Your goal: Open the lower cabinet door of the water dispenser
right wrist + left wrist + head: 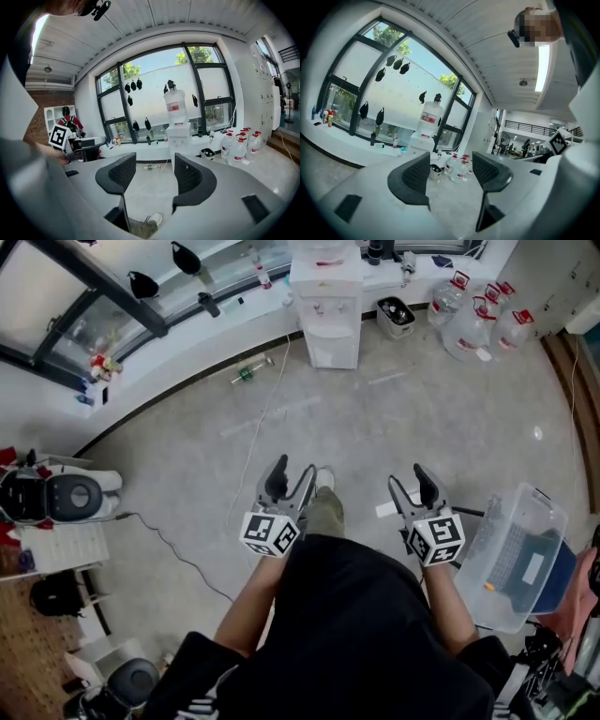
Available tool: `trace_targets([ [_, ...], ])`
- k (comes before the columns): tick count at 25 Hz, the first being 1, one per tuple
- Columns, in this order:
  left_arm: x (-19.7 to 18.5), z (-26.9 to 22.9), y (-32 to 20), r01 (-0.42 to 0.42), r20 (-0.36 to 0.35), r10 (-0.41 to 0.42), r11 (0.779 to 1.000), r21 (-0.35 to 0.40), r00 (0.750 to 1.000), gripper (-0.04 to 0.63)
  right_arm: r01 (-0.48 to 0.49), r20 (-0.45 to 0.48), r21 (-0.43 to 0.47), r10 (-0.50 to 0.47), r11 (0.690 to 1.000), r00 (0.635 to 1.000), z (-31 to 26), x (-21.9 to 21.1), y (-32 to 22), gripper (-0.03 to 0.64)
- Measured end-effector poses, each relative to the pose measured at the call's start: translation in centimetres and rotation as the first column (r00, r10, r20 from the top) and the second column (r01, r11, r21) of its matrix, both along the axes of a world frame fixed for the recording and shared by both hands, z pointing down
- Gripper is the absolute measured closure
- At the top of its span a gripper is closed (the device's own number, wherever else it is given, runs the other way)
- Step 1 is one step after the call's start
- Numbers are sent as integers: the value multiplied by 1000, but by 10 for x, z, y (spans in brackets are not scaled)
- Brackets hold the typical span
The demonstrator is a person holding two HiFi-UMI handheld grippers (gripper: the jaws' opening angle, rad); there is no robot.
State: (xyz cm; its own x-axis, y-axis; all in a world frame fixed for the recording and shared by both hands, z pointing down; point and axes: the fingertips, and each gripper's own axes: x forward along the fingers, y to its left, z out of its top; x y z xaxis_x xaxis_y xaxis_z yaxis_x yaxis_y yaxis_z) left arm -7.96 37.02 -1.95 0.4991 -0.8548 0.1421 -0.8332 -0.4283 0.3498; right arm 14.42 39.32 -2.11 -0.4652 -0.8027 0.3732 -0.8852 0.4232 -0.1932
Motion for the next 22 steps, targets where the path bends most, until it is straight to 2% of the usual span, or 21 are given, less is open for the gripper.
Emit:
trace_targets([
  [4, -14, -5, -70, -52, -10, 52, 999, 5, 999, 336, 4, -18, 7, -4, 1000, 1000, -16, -30, -77, 393],
  [10, -21, -22, -148, -153, 12, 153, 987, 46, 988, 336, -47, -14, 48, 47, 998, 999, -43, -59, -167, 393],
  [19, -43, -16, -216, -220, -5, 220, 975, 38, 975, 336, -104, -62, 14, 105, 994, 993, -35, -75, -223, 393],
  [22, -48, -10, -229, -237, 19, 237, 971, 34, 971, 336, -131, -68, -4, 131, 991, 989, -28, -72, -230, 393],
])
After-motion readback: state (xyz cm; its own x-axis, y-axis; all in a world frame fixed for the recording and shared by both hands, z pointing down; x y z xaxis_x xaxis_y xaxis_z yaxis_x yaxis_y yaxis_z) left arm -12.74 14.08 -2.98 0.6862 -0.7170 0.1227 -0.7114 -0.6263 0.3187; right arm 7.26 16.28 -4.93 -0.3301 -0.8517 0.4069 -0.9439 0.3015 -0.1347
